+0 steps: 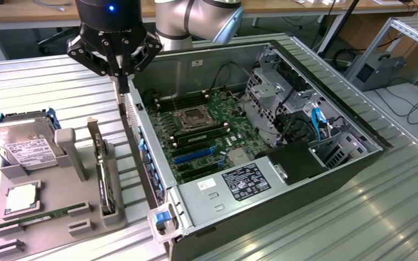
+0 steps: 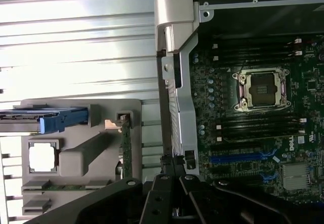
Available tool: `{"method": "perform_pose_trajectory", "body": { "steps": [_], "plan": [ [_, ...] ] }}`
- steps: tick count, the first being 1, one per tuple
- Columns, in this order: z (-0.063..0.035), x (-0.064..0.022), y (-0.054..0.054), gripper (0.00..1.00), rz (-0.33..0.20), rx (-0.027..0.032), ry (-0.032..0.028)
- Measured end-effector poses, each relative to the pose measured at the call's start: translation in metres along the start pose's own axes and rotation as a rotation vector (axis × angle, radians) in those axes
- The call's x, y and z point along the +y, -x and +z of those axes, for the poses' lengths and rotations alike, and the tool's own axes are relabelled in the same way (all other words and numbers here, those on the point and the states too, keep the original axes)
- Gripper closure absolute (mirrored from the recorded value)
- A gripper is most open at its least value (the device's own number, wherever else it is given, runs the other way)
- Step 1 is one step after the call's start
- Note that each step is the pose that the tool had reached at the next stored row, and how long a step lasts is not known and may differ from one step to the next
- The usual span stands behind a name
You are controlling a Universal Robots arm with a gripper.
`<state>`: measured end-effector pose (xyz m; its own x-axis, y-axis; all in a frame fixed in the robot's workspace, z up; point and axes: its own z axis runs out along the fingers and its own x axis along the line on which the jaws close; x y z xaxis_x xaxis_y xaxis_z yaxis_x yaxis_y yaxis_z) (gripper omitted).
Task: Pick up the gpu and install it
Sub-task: 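Reach for the gpu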
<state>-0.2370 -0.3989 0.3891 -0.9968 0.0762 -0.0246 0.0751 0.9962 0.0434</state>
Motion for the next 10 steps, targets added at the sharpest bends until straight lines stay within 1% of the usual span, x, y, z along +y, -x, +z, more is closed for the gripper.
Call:
{"method": "perform_pose_trajectory", "body": {
  "steps": [10],
  "plan": [
    [0.0005, -0.0006, -0.0073, 0.89, 0.000, 0.0000, 0.0000]
  ]
}}
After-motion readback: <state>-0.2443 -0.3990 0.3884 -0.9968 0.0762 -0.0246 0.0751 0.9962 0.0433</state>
